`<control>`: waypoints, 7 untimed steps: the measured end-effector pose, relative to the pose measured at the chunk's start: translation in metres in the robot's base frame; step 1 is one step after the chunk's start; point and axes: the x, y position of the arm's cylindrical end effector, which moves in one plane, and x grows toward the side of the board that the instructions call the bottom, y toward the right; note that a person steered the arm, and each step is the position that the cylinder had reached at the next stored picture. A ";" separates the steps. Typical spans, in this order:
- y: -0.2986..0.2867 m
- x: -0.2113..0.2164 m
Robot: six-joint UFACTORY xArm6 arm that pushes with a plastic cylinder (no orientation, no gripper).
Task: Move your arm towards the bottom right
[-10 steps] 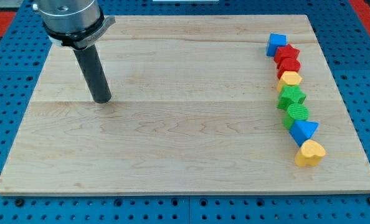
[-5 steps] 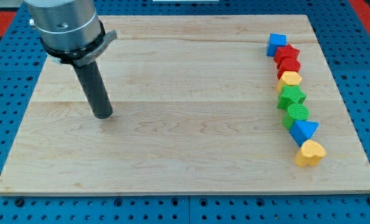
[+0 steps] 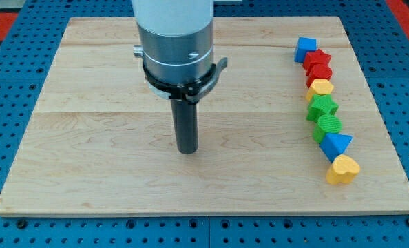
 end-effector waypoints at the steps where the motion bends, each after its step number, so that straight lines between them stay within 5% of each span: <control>1: 0.018 0.011; 7: 0.134 0.085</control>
